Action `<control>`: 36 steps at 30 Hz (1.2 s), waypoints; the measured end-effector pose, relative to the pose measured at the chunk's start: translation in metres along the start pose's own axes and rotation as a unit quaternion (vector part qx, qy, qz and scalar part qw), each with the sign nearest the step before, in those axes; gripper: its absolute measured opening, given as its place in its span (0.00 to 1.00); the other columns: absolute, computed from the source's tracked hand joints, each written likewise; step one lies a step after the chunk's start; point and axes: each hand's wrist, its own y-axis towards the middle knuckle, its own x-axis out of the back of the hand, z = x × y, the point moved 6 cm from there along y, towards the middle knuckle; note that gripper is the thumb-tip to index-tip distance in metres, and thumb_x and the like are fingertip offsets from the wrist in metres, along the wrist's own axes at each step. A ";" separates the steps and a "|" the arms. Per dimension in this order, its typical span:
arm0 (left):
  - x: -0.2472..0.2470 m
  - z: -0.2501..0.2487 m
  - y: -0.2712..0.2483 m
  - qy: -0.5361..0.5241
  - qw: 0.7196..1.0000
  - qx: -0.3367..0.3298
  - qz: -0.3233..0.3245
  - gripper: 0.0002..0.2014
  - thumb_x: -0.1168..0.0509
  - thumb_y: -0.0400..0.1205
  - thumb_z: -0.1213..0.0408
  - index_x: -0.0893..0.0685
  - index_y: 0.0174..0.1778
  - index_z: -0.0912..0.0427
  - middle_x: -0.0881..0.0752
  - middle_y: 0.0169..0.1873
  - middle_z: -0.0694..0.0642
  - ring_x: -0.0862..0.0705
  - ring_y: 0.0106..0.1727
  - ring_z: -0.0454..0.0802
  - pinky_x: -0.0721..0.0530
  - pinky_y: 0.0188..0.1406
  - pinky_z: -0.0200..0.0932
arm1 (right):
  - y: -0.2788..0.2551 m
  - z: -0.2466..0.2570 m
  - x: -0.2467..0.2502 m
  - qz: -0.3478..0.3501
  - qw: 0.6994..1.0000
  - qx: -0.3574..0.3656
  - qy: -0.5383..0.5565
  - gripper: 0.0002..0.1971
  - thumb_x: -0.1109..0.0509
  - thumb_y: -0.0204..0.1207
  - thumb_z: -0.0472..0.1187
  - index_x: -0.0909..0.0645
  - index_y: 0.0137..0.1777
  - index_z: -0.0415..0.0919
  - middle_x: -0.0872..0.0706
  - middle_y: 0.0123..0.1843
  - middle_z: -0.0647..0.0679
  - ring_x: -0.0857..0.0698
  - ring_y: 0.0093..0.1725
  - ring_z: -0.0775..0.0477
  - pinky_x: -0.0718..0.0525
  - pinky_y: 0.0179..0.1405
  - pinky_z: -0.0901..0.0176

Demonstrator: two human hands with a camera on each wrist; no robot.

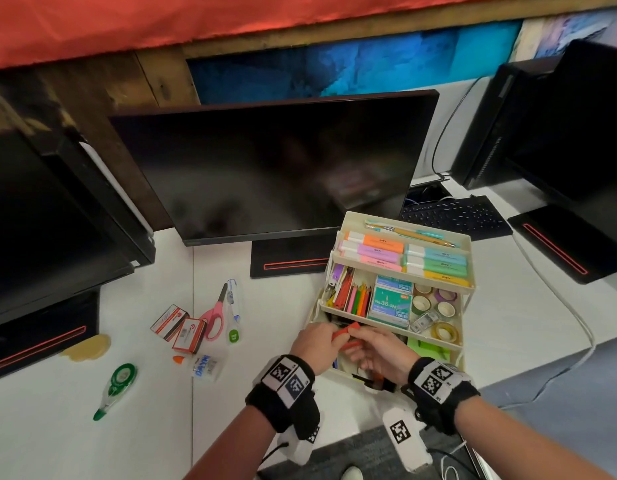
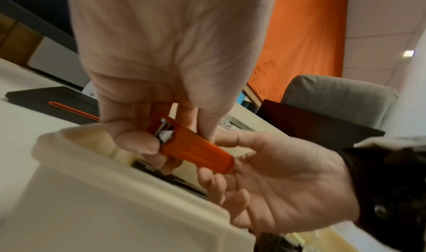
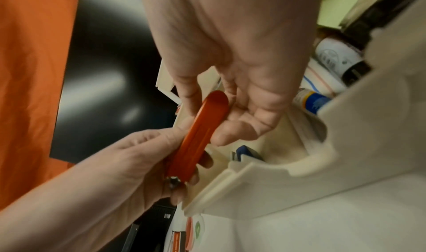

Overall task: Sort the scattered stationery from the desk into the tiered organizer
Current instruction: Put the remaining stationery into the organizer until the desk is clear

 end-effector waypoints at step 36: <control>-0.022 0.015 -0.001 0.144 0.989 -0.027 0.031 0.20 0.47 0.85 0.66 0.33 0.74 0.60 0.20 0.61 0.63 0.21 0.61 0.63 0.22 0.55 0.52 | -0.023 0.008 0.019 -0.175 0.862 0.106 -0.464 0.02 0.38 0.81 0.43 0.29 0.50 0.47 0.14 0.49 0.43 0.18 0.44 0.45 0.27 0.41 0.63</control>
